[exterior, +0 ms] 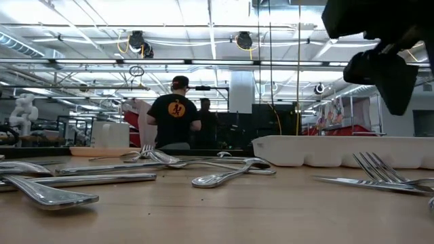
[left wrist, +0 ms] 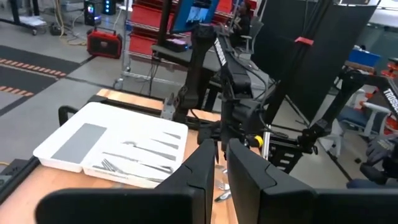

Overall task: Sort silverware
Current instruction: Put the silver fork into the white silverware tray

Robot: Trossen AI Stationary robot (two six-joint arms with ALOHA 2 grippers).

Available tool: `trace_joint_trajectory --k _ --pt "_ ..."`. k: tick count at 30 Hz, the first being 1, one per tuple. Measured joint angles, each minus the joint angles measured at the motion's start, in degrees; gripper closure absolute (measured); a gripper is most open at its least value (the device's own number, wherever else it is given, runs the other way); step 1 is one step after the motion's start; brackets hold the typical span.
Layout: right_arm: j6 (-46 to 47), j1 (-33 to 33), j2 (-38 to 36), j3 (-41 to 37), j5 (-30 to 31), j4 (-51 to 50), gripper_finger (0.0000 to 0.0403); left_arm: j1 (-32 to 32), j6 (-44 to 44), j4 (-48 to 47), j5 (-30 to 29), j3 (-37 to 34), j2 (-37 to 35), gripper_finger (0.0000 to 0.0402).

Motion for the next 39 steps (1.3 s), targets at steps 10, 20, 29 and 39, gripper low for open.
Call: trace_joint_trajectory --k 10,20,29,39 --pt "-10.1 2.5 4.3 0.1 0.0 -1.5 0.0112 0.0 0.0 -1.4 -0.1 -3.1 -0.1 0.0355" --pt "-13.3 2.6 11.0 0.1 0.3 -1.0 0.0112 0.0 0.1 -2.6 -2.0 -3.5 -0.1 0.0355" --pt "-13.5 2.6 15.3 0.3 3.4 -2.0 0.0181 0.0 0.1 -2.6 -2.4 -3.5 0.0 0.0355" --pt "-13.2 2.9 14.9 2.6 1.2 -4.1 0.0393 0.0 0.2 -2.6 -2.5 -3.5 0.0 0.0355"
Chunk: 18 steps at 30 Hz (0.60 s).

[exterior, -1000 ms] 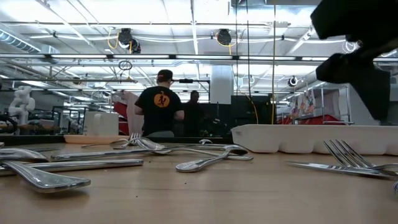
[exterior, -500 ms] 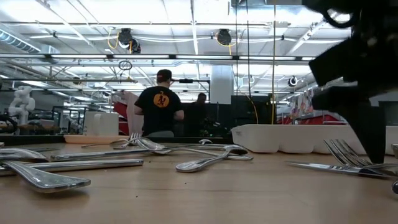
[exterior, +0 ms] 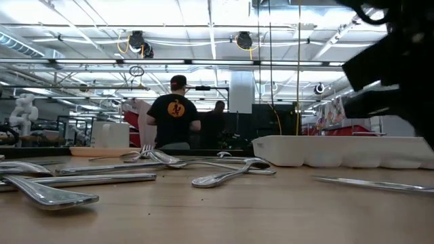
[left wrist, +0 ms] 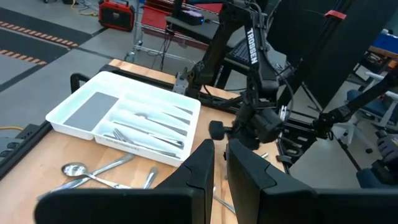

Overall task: Sort silverware
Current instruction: Put the silver fork into the white silverware tray

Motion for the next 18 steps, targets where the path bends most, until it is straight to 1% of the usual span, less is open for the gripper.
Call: trace_joint_trajectory --k 6,9,18 --pt "3.1 0.0 -0.1 2.7 0.9 -2.6 0.0401 0.0 1.6 0.0 -1.3 0.0 0.0 0.0355" --pt "4.1 0.0 -0.1 4.2 -0.2 -6.9 0.0402 0.0 1.9 0.0 -2.0 0.0 0.0 0.0355" --pt "9.1 -0.2 -0.1 8.7 0.0 -30.6 0.0402 0.0 1.9 0.0 -2.4 0.0 0.0 0.0355"
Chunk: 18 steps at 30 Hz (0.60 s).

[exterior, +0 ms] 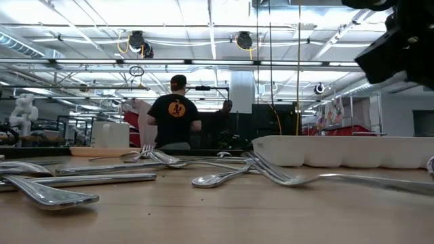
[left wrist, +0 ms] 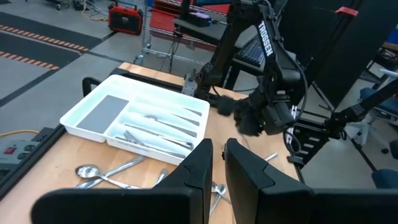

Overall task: Sort silverware
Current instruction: Put the silver fork into the white silverware tray

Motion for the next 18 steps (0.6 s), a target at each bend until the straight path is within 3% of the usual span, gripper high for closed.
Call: trace_joint_trajectory --k 9,14,18 --pt "-0.3 -1.3 -0.1 5.9 3.2 -12.8 0.0403 0.0 0.1 -0.1 0.0 0.0 0.0 0.0355" --pt "-10.6 -5.1 -0.1 12.8 3.8 -12.7 0.0403 0.0 0.1 -0.6 0.0 0.0 0.0 0.0355" --pt "-21.4 -11.1 -0.1 17.3 9.1 -12.6 0.0403 0.0 2.0 -3.1 0.0 0.0 0.0 0.0355"
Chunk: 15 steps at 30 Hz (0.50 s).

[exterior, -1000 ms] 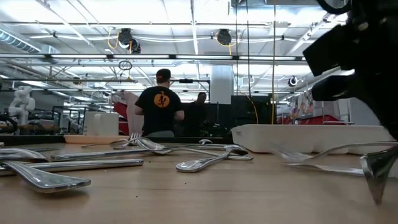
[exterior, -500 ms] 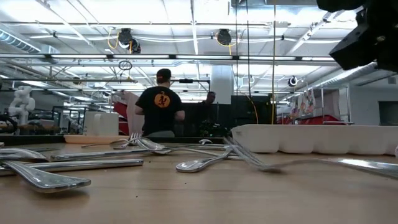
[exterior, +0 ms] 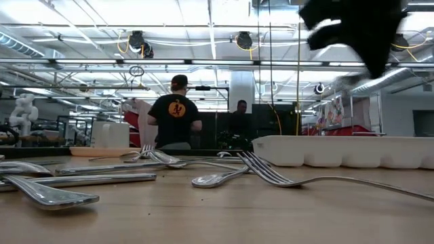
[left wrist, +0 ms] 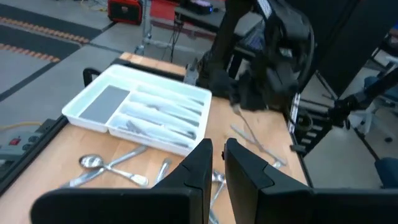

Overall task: Sort silverware
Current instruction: Put the silver fork into the white silverware tray

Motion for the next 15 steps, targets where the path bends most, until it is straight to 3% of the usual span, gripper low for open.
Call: trace_joint_trajectory --k 7,15 --pt "-24.1 -16.9 0.0 1.3 8.3 0.0 0.0403 0.0 0.6 -3.3 0.0 0.0 0.0 0.0355" --pt "-53.6 -32.7 1.3 1.9 22.3 -0.2 0.0403 0.0 0.6 -3.5 -0.1 0.0 0.0 0.0355"
